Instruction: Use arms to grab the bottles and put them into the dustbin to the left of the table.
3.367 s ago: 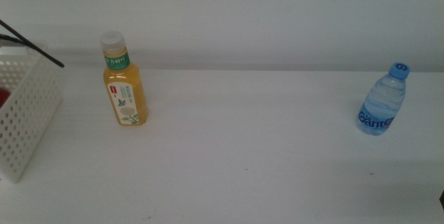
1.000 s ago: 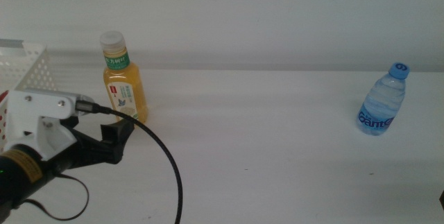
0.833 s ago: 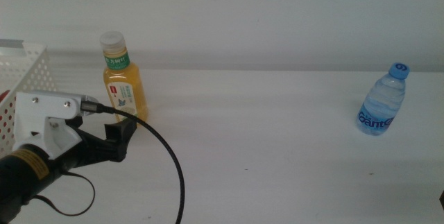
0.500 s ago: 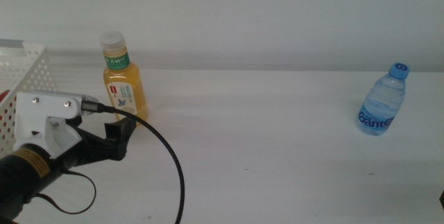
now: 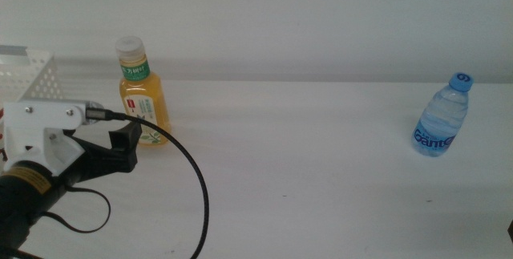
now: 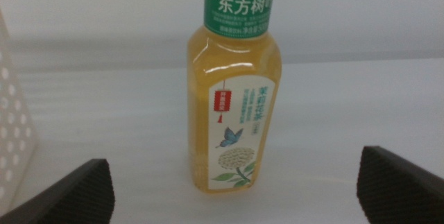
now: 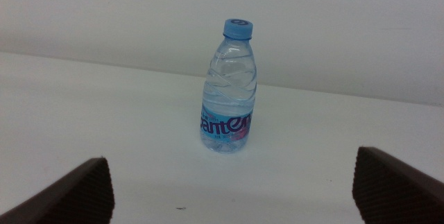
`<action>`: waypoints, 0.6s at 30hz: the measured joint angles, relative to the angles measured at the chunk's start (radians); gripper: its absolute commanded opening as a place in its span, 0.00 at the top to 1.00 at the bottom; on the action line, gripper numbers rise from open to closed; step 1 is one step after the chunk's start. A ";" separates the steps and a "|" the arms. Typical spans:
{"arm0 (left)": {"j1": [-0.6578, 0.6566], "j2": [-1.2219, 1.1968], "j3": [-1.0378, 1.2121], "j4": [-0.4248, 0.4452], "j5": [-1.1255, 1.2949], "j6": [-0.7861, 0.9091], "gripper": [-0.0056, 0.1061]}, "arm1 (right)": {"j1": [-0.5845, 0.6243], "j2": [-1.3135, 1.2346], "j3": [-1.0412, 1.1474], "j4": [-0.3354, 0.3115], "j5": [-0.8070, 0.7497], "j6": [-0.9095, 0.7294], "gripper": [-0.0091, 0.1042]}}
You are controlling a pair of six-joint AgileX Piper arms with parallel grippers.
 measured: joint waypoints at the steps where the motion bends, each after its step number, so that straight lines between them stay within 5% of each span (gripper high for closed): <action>1: -0.011 0.000 0.000 -0.031 -0.001 0.028 0.11 | 0.000 0.000 0.000 0.000 0.000 0.000 0.11; 8: -0.081 0.000 0.000 -0.188 0.000 0.144 0.11 | 0.000 0.000 0.000 0.000 0.000 0.000 0.11; 18: -0.098 0.004 0.000 -0.213 0.003 0.142 0.11 | 0.000 0.000 0.000 0.000 0.000 0.000 0.11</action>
